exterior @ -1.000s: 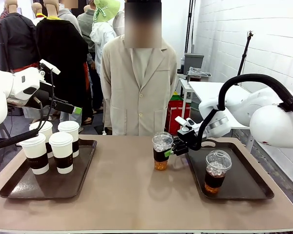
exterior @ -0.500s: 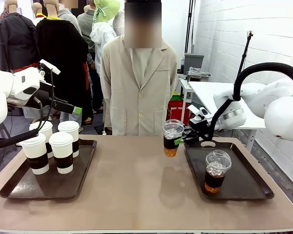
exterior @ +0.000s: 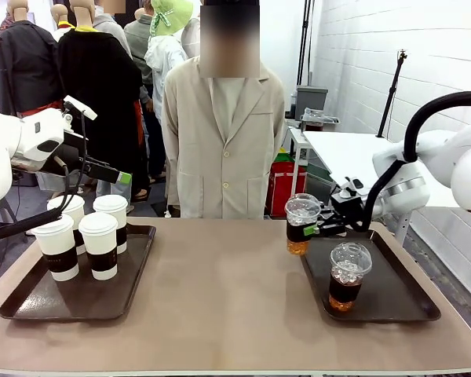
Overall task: Distribute the coffee onto the tray.
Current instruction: Pick up another iced Americano from the middle of the table and place it on the right Handle tray.
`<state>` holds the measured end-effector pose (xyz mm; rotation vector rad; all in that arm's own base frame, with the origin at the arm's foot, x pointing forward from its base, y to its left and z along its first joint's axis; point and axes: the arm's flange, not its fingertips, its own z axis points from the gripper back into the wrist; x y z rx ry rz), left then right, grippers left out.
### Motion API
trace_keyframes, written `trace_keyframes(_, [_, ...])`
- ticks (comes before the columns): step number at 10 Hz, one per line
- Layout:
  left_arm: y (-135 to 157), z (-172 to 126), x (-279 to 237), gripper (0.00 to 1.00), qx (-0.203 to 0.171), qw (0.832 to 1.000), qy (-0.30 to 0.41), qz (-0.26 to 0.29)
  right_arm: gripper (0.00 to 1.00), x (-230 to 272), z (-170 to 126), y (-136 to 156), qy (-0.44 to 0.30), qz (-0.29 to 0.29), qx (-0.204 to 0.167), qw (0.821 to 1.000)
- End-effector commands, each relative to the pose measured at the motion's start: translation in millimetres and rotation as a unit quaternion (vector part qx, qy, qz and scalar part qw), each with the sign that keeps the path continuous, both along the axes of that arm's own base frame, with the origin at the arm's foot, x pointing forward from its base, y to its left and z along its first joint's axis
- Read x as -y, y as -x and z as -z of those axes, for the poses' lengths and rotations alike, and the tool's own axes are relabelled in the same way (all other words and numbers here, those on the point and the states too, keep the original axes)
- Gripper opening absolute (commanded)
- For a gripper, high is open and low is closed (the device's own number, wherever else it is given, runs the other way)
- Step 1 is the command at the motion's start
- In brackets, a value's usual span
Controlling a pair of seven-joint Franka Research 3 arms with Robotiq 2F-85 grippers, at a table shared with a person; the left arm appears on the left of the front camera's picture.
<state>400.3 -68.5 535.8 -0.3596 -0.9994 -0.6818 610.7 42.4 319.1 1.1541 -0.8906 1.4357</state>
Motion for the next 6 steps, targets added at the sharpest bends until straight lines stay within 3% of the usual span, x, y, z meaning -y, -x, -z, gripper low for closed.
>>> trace_keyframes(1, [-0.5,1.4,0.6,1.00,-0.003,1.000,0.001,-0.003,0.63,8.5,-5.0,9.7,-0.018,0.030,0.006,0.999])
trace_keyframes(6, [-0.5,1.4,0.6,1.00,-0.003,1.000,0.001,-0.003,0.63,49.0,15.7,15.8,-0.018,0.071,-0.032,0.997])
